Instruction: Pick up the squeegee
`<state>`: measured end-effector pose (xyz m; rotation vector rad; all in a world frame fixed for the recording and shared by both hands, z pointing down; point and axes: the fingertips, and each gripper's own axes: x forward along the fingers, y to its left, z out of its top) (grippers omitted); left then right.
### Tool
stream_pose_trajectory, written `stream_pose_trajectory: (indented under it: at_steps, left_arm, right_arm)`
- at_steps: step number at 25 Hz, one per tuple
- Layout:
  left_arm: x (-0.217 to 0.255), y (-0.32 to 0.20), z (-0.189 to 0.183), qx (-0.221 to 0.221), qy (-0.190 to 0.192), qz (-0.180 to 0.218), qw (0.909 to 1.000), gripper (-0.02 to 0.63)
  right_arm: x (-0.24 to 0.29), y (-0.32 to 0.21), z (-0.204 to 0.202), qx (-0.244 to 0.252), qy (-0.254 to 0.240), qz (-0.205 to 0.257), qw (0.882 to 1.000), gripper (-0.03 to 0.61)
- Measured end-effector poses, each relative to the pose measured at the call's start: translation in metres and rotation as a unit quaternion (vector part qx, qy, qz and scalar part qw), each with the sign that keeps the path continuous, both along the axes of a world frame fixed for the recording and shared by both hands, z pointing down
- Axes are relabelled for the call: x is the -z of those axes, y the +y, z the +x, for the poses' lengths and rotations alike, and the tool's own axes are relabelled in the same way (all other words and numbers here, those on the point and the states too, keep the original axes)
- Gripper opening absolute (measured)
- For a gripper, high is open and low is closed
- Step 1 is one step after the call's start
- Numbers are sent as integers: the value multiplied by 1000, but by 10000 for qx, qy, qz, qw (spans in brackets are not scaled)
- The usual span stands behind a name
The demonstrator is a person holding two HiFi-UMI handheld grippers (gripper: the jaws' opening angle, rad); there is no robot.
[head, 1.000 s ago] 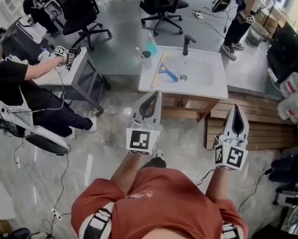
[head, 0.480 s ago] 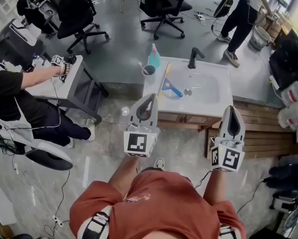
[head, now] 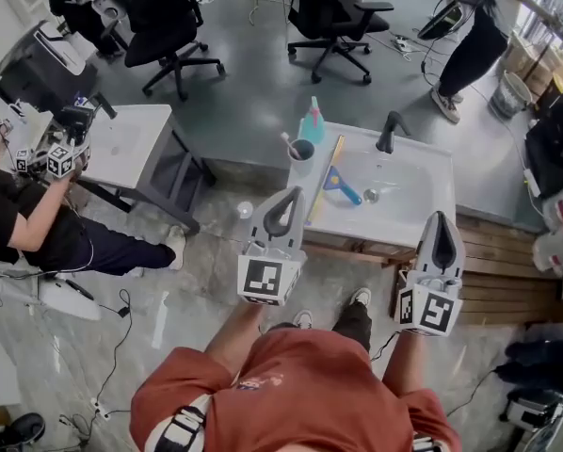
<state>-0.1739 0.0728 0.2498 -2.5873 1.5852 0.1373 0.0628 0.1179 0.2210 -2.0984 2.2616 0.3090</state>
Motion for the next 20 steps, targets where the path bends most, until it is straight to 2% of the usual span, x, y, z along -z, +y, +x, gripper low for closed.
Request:
stream_pose_trajectory:
  at_steps: [4,9,20]
  left_arm:
    - [-4,-19,4,147,-111,15,9998,18]
    - [1,-43,26,311,-174,83,9993,17]
    - [6,-111,119,510,-312,165,9981,17]
  right_arm:
    - [-8,-26,1,223,-25,-28,9997,8]
    - [-6,-60,25,396,-112,44,9991,8]
    - [-10,-143,112,734,-315,130,9967,6]
